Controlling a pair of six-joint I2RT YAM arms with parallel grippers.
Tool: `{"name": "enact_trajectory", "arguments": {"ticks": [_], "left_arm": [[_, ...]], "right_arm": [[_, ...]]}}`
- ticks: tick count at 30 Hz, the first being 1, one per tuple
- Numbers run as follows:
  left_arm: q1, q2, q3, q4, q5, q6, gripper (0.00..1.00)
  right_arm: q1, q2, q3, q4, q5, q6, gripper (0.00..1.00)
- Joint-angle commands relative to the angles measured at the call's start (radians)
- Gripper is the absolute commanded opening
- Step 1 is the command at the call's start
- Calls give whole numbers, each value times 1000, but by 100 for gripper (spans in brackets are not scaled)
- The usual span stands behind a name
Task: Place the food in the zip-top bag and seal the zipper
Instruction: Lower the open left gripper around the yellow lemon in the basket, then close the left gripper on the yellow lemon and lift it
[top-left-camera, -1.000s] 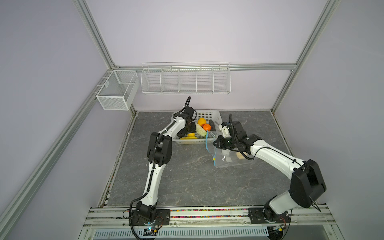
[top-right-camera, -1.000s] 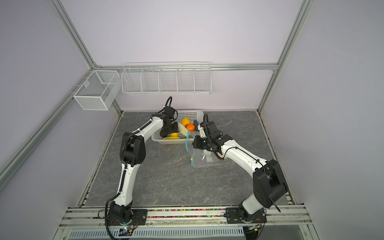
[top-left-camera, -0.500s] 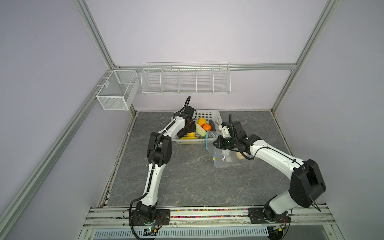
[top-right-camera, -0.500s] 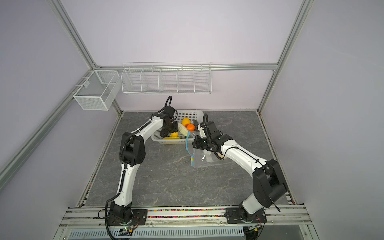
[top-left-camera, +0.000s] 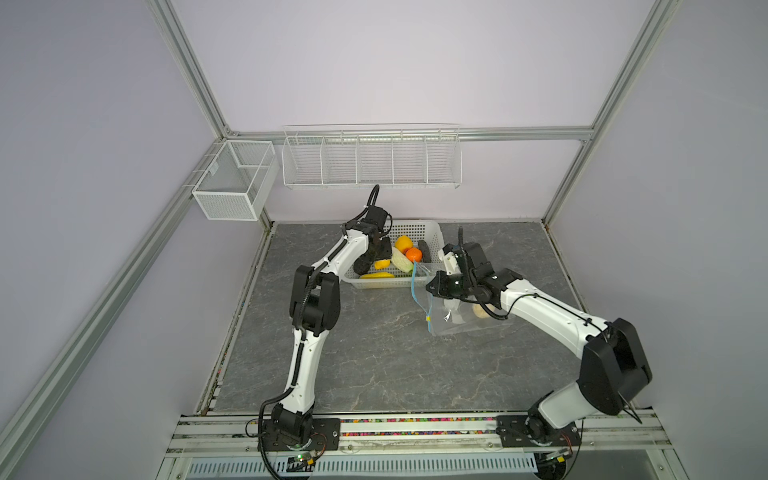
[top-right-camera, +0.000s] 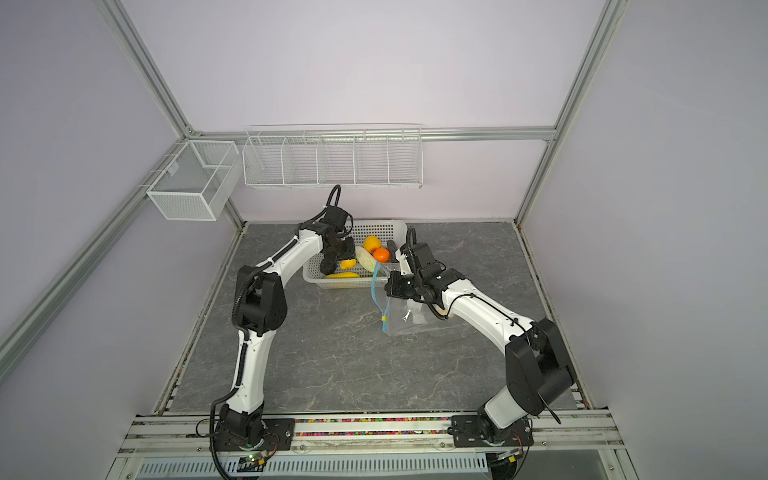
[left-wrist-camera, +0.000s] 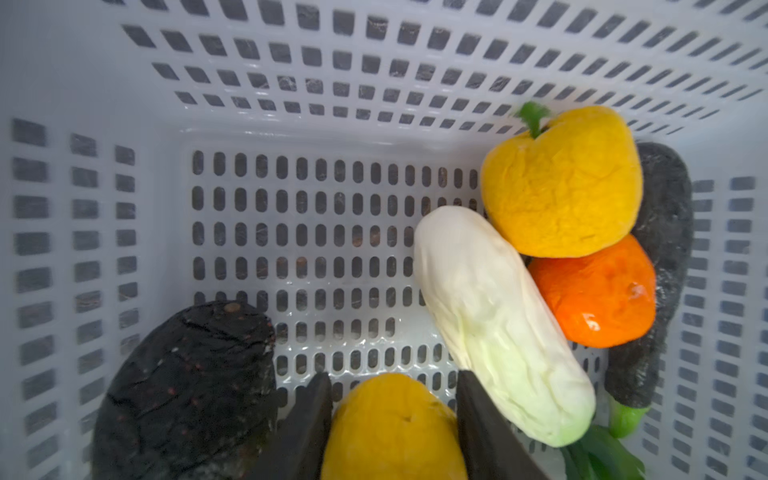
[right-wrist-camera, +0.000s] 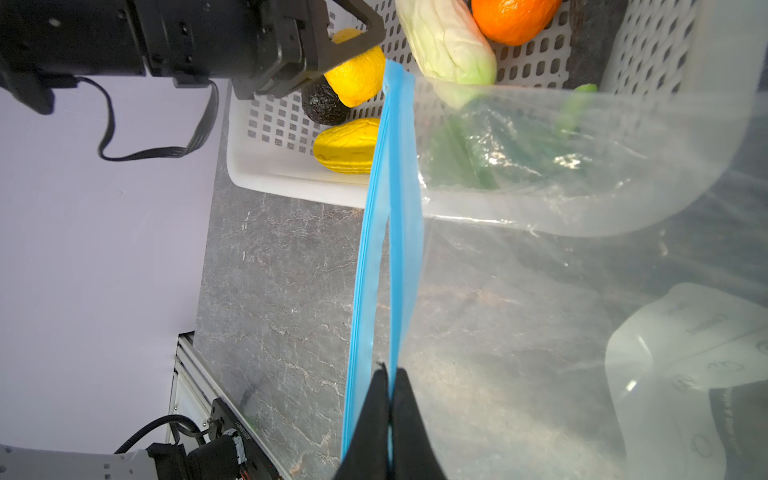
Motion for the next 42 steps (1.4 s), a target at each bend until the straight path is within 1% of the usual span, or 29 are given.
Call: {"name": "enact_trajectory", "arguments": {"ticks": [1,8,20,26,33,42], "left_arm": [[5,-53,-15,-6,-12,-1,44],[5,-118,-58,1,-9,1,44],[5,-333,-322,171,58,-62,43],[8,-377,-362,210,75,-60,42],[8,-389,-374,241,128,-66,41],[4,-497,-492,347,227,-127,40]], "right_arm": [[-7,-3,4,5,-2,-7,7],[-7,3,19,-12,-1,-18,6],[-6,18,58,-54,6,-18,7],[-6,38,73,-70,16,-5,6],[-5,41,80,-68,40,9,6],[-5,21,65,-23,55,27,6]]}}
